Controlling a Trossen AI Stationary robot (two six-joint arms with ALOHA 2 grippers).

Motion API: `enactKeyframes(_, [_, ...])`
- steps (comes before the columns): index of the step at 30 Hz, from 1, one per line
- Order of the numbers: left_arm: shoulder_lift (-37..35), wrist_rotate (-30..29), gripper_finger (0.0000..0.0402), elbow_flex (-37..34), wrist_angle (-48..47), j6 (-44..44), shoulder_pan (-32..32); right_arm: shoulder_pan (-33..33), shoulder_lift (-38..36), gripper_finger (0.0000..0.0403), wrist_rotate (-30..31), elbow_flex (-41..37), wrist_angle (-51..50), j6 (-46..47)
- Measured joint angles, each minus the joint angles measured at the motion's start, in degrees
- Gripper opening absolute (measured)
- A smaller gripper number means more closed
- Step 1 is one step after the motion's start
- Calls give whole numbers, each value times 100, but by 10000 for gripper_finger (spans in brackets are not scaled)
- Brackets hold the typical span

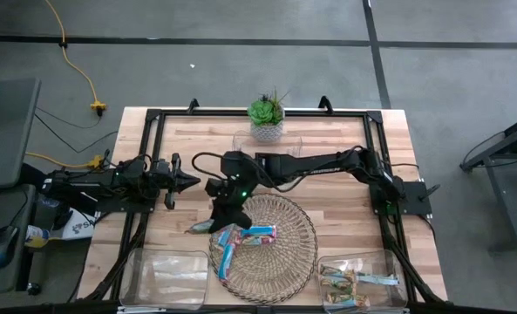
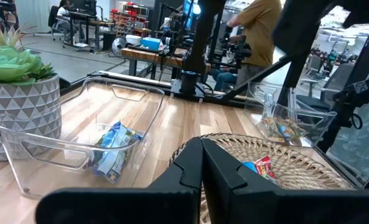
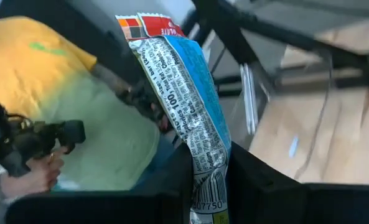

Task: Pick and place Granola Bars by type
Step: Put the red granola bar into the bottom left transparent bin

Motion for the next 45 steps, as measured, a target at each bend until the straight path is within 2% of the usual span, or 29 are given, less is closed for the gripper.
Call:
enactKeyframes(7, [1,0,1,1,0,1,0,152,-2,62,713,0,795,22])
enactKeyframes(16, [2,0,1,1,0,2,0,483,-2,62,1990,0,1806,-315])
enactKeyframes(29, [2,0,1,0,0,0,0,1157,-2,62,3283,0,2143,-881])
enactKeyframes(33, [2,0,1,0,0,1,-1,1409,69,62,3511,0,2504,-889])
enactKeyframes(41, [2,0,1,0,0,2,0,1787,695,62,4050,-2,3002,-628])
enactKeyframes(45, [2,0,1,0,0,2,-1,1843,999,62,4086,-2,3117,-409])
